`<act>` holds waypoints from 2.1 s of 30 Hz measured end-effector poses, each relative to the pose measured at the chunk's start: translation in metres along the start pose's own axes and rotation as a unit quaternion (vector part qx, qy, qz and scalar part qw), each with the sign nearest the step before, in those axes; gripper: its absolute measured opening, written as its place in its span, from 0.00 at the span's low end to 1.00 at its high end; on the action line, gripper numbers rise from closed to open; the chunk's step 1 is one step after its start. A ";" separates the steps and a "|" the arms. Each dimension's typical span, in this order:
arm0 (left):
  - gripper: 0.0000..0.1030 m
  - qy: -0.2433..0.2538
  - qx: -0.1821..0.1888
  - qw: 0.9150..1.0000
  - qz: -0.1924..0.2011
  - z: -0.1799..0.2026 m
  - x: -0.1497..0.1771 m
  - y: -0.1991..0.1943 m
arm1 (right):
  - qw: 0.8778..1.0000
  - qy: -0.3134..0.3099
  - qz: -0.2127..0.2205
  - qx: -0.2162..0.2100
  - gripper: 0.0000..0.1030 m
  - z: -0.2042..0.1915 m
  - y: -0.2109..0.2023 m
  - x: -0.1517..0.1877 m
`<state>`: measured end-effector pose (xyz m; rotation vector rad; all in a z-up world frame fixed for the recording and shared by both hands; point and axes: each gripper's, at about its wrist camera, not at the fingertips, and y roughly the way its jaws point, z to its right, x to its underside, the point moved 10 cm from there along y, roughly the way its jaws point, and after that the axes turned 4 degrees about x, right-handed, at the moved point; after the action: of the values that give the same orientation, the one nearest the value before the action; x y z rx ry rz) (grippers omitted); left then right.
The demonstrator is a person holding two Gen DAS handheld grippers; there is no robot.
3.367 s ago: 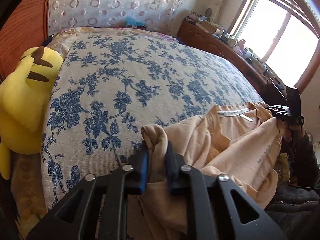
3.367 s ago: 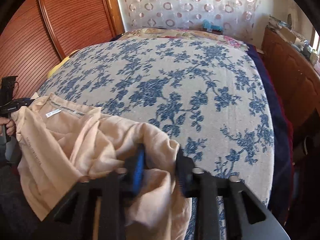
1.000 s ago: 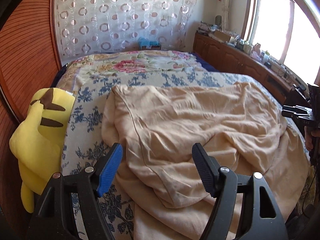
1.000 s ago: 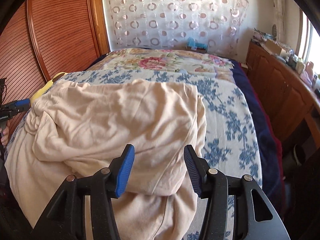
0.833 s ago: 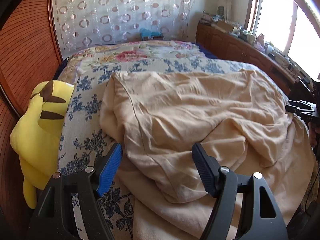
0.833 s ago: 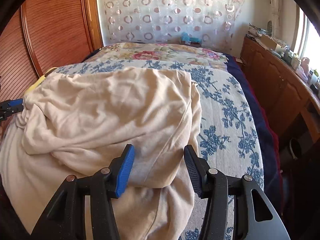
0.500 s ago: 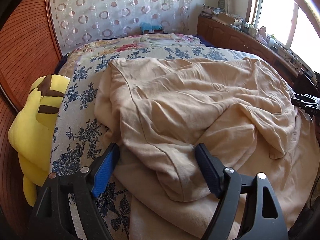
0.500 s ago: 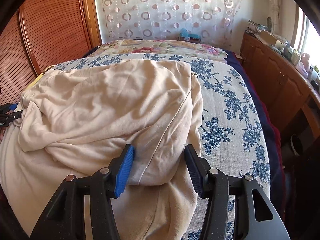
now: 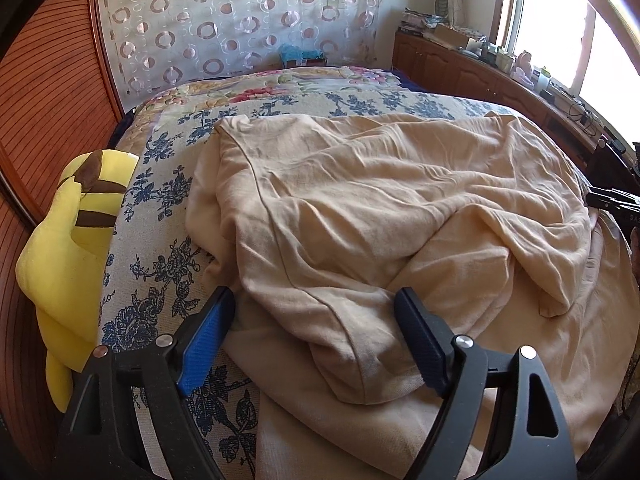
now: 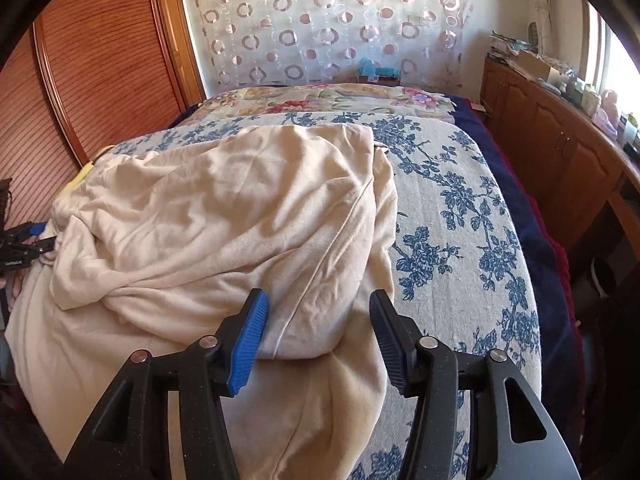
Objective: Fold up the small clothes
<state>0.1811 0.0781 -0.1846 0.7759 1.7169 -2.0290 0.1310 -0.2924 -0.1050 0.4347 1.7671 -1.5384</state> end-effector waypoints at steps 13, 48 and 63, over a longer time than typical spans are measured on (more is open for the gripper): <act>0.81 -0.024 -0.008 1.000 0.003 -0.010 0.023 -0.019 | 0.999 -0.032 -0.001 0.017 0.13 -0.013 0.011 -0.002; 0.02 -0.052 -0.020 0.997 0.060 -0.029 0.098 -0.154 | 0.999 -0.043 -0.002 0.022 0.13 -0.015 0.009 -0.003; 0.66 -0.077 0.041 0.994 0.068 -0.004 0.026 -0.075 | 0.999 -0.042 -0.002 0.021 0.13 -0.014 0.009 -0.003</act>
<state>0.1164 0.0976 -0.1435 0.7209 1.4640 -2.0207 0.1345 -0.2760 -0.1092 0.3808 1.6754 -1.5756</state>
